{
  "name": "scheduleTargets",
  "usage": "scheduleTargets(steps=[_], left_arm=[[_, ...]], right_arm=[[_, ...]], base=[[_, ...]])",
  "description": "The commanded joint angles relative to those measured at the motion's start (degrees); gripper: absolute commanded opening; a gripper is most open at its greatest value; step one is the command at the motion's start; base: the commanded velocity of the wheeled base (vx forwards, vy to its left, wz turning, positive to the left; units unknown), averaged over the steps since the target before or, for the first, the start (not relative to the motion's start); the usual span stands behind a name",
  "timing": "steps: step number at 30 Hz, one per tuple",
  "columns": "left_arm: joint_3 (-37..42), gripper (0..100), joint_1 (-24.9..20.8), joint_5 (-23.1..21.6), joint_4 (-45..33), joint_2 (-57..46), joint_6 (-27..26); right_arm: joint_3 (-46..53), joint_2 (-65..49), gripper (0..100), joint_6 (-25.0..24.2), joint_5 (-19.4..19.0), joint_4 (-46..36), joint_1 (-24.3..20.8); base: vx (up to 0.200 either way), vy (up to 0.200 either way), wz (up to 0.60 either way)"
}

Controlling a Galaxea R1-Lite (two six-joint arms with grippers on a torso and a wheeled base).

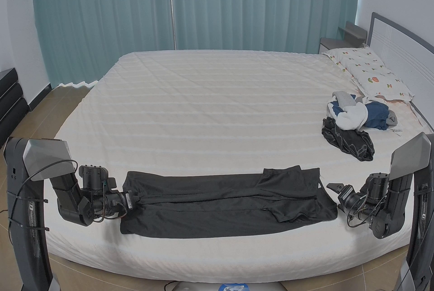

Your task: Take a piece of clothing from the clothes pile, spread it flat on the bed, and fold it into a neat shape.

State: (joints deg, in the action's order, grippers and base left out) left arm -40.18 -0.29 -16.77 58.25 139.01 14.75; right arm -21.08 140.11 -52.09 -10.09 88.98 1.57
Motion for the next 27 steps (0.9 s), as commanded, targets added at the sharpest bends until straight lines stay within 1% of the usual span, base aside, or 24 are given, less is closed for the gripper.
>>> scheduleTargets(steps=[1, 12, 15, 22, 25, 27], left_arm=[[0.19, 0, 0.2, -0.01, 0.02, -0.14, 0.1], [1.33, 0, 0.64, 0.08, 0.9, -0.93, 0.45], [1.24, 0, 0.64, 0.08, 1.26, -0.93, 0.54], [0.54, 0, 1.0, 0.34, 1.34, -0.85, 0.54], [-0.25, 0, 1.08, 0.51, 1.52, -0.76, 1.6], [-0.95, 0, 1.0, 0.51, 2.13, -0.67, 3.35]], right_arm=[[-0.02, 0.08, 100, -0.03, -0.01, 0.67, 0.01], [0.07, 0.08, 100, -0.03, -0.01, 0.67, 0.01], [-0.02, 0.08, 100, -0.03, -0.01, 0.67, 0.01], [-0.02, 0.08, 100, -0.03, -0.01, 0.67, 0.01], [-0.02, 0.08, 100, -0.03, -0.01, 0.67, 0.01], [-0.02, 0.08, 100, -0.03, -0.01, 0.67, 0.01]], base=[[0.0, 0.0, 0.0], [0.0, 0.0, 0.0], [-0.2, 0.0, 0.0], [0.0, 0.0, 0.0], [0.0, 0.0, 0.0], [0.0, 0.0, 0.0]])
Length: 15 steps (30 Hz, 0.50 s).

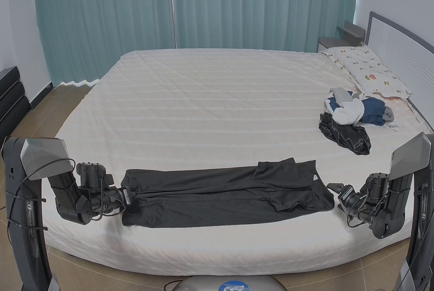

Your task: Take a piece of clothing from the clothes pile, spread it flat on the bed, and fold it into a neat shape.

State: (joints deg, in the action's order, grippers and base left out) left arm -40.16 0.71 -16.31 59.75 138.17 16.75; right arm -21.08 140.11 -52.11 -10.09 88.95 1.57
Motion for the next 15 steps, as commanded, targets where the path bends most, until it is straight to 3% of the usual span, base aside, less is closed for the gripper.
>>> scheduleTargets(steps=[1, 9, 15], left_arm=[[-1.33, 0, 0.0, 0.14, 1.07, 0.08, 2.15], [-1.5, 0, -1.32, 2.6, 3.36, -0.27, 4.96], [-1.77, 0, -4.57, 5.5, 2.74, -2.29, 8.74]], right_arm=[[0.07, 0.08, 100, 0.0, -0.01, 0.69, 0.01], [-0.02, 0.08, 100, 0.0, -0.01, 0.69, 0.01], [-0.02, 0.08, 100, 0.0, -0.01, 0.69, 0.01]], base=[[0.0, 0.0, 0.0], [0.0, 0.0, 0.0], [0.0, -0.2, 0.0]])
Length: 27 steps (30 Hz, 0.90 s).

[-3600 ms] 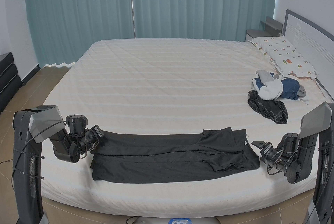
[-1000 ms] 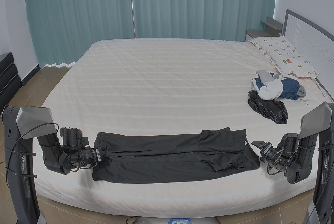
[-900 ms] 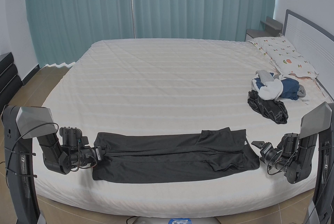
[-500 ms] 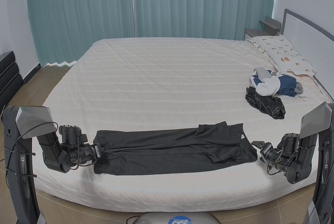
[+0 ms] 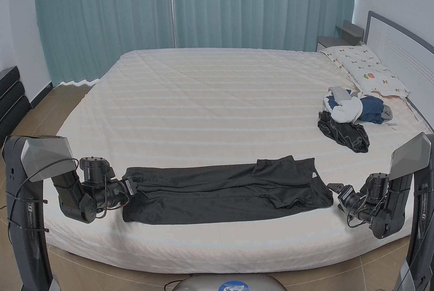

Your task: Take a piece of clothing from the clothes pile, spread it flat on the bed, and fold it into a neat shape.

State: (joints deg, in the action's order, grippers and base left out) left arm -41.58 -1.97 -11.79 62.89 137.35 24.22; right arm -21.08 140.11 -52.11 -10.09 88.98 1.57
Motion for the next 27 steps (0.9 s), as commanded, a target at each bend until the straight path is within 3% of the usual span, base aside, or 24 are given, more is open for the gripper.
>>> scheduleTargets(steps=[1, 6, 10, 11, 15, 17, 27], left_arm=[[-0.34, 0, -2.16, 1.33, -0.4, -1.74, 1.35], [-0.87, 0, -4.09, 3.18, -2.51, -3.23, 1.44], [-1.57, 0, -5.76, 6.16, -4.53, -3.93, 1.44], [-2.01, 0, -6.99, 10.03, -5.24, -4.55, 1.44], [-2.1, 0, -8.57, 11.7, -6.82, -5.78, 1.44], [-2.36, 0, -10.77, 12.67, -11.83, -8.42, 1.53], [-7.11, 0, -15.95, 18.73, -19.3, -9.29, 1.71]], right_arm=[[-0.02, 0.08, 100, 0.0, -0.01, 0.67, 0.01], [-0.02, 0.08, 100, 0.0, -0.1, 0.67, 0.01], [-0.02, 0.08, 100, 0.0, -0.1, 0.67, 0.01], [-0.02, 0.08, 100, 0.0, -0.1, 0.67, 0.01], [-0.02, 0.08, 100, 0.0, -0.19, 0.67, 0.01], [-0.02, 0.08, 100, 0.0, -0.19, 0.67, 0.01], [-0.02, 0.08, 100, 0.0, -0.19, 0.67, 0.01]], base=[[0.0, -0.2, 0.0], [0.0, -0.2, 0.0], [0.0, -0.2, 0.0], [0.0, -0.2, 0.0], [0.0, -0.2, 0.0], [0.0, -0.2, 0.0], [0.0, -0.2, 0.0]])
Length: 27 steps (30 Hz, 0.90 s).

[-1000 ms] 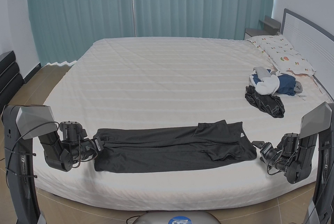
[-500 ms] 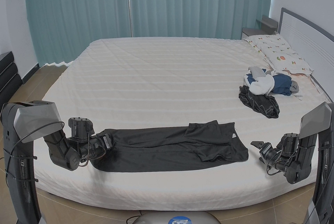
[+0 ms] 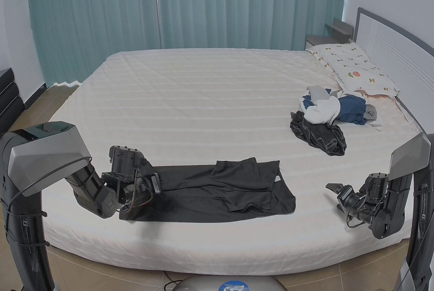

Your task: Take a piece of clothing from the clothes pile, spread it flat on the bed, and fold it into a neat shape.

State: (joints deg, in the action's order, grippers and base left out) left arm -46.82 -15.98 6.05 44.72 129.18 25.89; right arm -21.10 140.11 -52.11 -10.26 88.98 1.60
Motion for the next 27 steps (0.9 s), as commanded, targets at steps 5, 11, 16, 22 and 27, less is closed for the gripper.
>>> scheduleTargets(steps=[5, 11, 16, 22, 27], left_arm=[[-6.96, 0, -5.55, 2.65, -7.8, -1.39, 2.76], [-14.79, 0, -7.84, 3.97, -17.29, -0.78, 5.84], [-20.85, 0, -9.77, 3.97, -23.01, -0.6, 9.09], [-29.03, 0, -11.18, 4.32, -27.49, 3.18, 13.66], [-33.77, 0, -11.26, 4.32, -29.51, 6.34, 16.12]], right_arm=[[0.01, 0.17, 100, 0.7, -0.11, 0.67, -0.01], [0.01, 0.17, 100, 0.79, -0.11, 0.67, -0.01], [0.01, 0.17, 100, 0.87, -0.11, 0.67, -0.01], [0.01, 0.17, 100, 0.96, -0.11, 0.67, -0.01], [0.01, 0.25, 100, 1.05, -0.11, 0.67, -0.01]], base=[[0.0, -0.2, 0.0], [0.0, -0.2, 0.0], [0.0, -0.2, 0.0], [0.0, -0.2, 0.0], [0.0, -0.2, 0.0]])
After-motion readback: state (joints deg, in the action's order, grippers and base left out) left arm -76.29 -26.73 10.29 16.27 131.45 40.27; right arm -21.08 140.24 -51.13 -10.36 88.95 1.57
